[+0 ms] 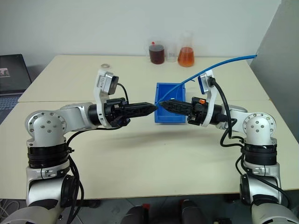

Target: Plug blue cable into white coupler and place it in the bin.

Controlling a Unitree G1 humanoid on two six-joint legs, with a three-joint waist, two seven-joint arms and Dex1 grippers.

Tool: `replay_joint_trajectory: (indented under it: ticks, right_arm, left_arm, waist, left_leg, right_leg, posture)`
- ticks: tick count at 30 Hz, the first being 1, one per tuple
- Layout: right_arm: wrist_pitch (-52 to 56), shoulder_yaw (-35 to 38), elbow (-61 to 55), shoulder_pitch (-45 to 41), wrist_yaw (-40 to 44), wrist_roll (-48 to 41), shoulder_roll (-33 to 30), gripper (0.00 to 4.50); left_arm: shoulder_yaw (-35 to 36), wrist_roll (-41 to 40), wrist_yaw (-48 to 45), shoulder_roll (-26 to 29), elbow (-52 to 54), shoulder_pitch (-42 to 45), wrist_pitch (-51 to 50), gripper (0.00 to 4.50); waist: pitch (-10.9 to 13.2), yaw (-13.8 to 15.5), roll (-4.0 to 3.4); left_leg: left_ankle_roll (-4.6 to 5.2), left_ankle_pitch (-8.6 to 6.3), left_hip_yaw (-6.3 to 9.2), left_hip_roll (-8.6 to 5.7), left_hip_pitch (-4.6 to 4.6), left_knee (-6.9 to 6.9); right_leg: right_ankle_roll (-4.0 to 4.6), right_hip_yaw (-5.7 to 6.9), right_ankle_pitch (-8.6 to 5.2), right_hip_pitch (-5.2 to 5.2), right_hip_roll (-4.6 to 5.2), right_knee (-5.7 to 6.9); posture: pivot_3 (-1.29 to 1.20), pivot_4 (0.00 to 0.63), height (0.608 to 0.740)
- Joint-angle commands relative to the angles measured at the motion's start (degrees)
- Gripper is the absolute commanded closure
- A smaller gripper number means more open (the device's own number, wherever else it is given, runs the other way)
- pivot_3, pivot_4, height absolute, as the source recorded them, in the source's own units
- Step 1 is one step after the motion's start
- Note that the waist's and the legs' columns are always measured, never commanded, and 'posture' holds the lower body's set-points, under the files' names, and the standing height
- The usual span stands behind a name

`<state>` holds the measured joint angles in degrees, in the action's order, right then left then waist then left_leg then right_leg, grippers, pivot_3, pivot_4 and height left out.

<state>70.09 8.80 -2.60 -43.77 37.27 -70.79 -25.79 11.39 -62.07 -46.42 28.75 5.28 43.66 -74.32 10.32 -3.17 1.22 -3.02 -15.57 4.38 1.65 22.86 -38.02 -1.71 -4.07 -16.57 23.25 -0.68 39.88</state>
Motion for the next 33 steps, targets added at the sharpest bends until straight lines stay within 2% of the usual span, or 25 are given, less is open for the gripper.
replay_joint_trajectory:
  ticks: [1, 2, 3, 7, 12, 21, 31, 33]
  right_arm:
    - [0.3, -1.0, -1.9, -1.6, 1.2, -0.4, 0.4, 4.01]
    - [0.5, -1.0, -1.6, -1.8, 1.2, -0.6, 0.5, 3.67]
    - [0.6, -1.0, -1.4, -1.9, 1.1, -0.7, 0.7, 3.63]
    - [-0.3, -1.2, -1.1, -2.5, 0.6, 0.3, 1.3, 2.67]
    - [-0.3, -1.1, -0.9, -2.7, 0.6, 0.3, 1.6, 2.67]
    - [0.4, -0.4, -0.5, -2.4, 1.1, -0.1, 0.8, 4.33]
    - [1.2, 0.3, -1.0, -2.0, 0.3, -0.9, 0.4, 4.36]
    - [1.1, 0.2, -1.1, -2.1, 0.1, -0.7, 0.6, 4.36]
  left_arm:
    - [-0.8, -1.0, -0.5, 0.3, 2.8, 0.2, 1.2, 4.27]
    - [-0.8, -1.0, -0.6, 0.3, 2.9, 0.1, 1.2, 4.27]
    - [-0.8, -1.1, -0.6, 0.4, 2.9, 0.1, 1.2, 4.27]
    - [-0.9, -1.2, -0.7, 0.5, 2.9, 0.1, 1.4, 4.27]
    - [-0.9, -1.4, -0.6, 0.5, 3.1, -0.1, 1.6, 4.27]
    - [-0.9, -1.5, -0.5, 0.6, 3.3, -0.5, 1.9, 4.27]
    - [-1.2, -0.3, -1.1, 0.6, 4.3, -1.2, 4.7, 4.27]
    - [-1.5, -0.7, -1.7, 1.1, 4.2, -1.6, 4.7, 3.57]
  waist:
    - [0.0, 0.0, 0.0]
    - [0.0, 0.0, 0.0]
    - [0.0, 0.0, 0.0]
    - [0.0, 0.0, -0.03]
    - [0.0, 0.0, -0.03]
    - [0.1, 0.0, -0.04]
    - [0.1, 0.0, -0.05]
    - [0.1, 0.0, -0.05]
  left_leg:
    - [0.0, 0.0, 0.0, 0.0, 0.0, 0.0]
    - [0.0, 0.0, 0.0, 0.0, 0.0, 0.0]
    - [0.0, 0.0, 0.0, 0.0, 0.0, 0.0]
    - [0.0, 0.0, 0.0, 0.0, 0.0, 0.01]
    - [0.0, 0.0, 0.0, 0.0, 0.01, 0.01]
    - [0.0, 0.0, 0.0, 0.0, 0.01, 0.03]
    - [0.0, 0.0, 0.0, 0.0, 0.01, 0.04]
    - [0.0, 0.0, 0.0, 0.0, 0.01, 0.05]
  right_leg:
    - [0.0, 0.0, 0.0, 0.0, 0.0, 0.0]
    - [0.0, 0.0, 0.0, 0.0, 0.0, 0.0]
    - [0.0, 0.0, 0.0, 0.0, 0.0, 0.0]
    - [0.0, 0.0, 0.0, 0.01, 0.0, 0.0]
    - [0.0, 0.0, 0.0, 0.01, 0.0, -0.02]
    - [0.0, 0.0, 0.0, 0.01, 0.0, -0.03]
    - [0.0, 0.0, 0.0, 0.01, 0.0, -0.04]
    - [0.0, -0.01, 0.0, 0.01, 0.0, -0.05]
  posture:
    - [0.0, 0.15, 0.74]
    - [0.0, 0.15, 0.74]
    - [0.0, 0.15, 0.74]
    - [0.0, 0.15, 0.74]
    - [0.0, 0.15, 0.74]
    - [0.0, 0.15, 0.74]
    - [0.0, 0.15, 0.74]
    - [0.0, 0.15, 0.74]
